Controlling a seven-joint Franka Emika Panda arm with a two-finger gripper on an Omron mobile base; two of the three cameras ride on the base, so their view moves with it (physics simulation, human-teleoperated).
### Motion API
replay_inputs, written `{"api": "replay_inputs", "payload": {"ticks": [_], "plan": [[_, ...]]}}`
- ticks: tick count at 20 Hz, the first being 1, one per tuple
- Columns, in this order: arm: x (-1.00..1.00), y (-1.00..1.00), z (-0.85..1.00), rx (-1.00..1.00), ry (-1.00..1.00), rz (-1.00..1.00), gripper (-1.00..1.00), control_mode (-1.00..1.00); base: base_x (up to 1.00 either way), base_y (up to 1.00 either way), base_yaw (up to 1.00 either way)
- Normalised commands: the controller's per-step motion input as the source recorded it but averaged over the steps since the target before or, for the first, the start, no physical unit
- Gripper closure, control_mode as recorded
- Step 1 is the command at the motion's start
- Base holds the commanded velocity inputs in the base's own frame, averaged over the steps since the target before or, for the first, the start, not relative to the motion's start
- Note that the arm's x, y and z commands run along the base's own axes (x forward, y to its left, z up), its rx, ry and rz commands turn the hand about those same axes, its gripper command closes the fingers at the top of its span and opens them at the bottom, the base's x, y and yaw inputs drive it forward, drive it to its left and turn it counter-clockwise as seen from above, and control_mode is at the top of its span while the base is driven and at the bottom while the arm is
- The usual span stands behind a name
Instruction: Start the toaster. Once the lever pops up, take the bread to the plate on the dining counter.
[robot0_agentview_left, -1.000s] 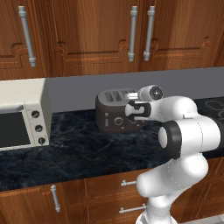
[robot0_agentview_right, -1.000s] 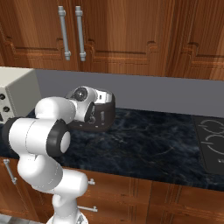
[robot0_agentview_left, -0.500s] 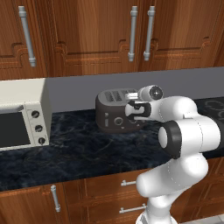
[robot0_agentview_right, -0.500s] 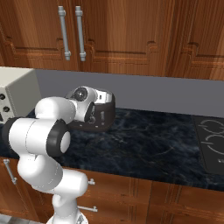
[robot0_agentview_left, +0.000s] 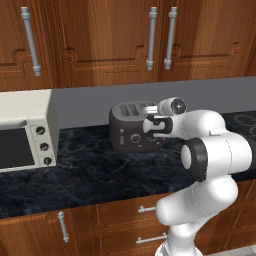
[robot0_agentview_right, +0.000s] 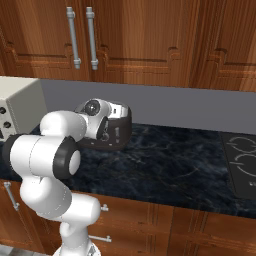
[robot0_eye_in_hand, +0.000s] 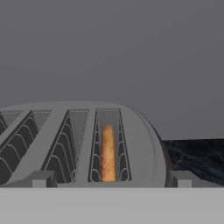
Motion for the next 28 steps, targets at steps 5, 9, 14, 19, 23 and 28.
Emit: {"api": "replay_inputs", "payload": {"ticks": [5,9,14,19,23,28], "plan": [[0.0,0.0,0.0,0.0,0.0,0.0,-1.0,-1.0,0.0,0.0,0.0],[0.0,0.0,0.0,0.0,0.0,0.0,-1.0,-1.0,0.0,0.0,0.0],[0.0,0.0,0.0,0.0,0.0,0.0,-1.0,-1.0,0.0,0.0,0.0],[0.0,0.0,0.0,0.0,0.0,0.0,-1.0,-1.0,0.0,0.0,0.0],[0.0,0.0,0.0,0.0,0.0,0.0,-1.0,-1.0,0.0,0.0,0.0],[0.0,0.0,0.0,0.0,0.0,0.0,-1.0,-1.0,0.0,0.0,0.0]]}}
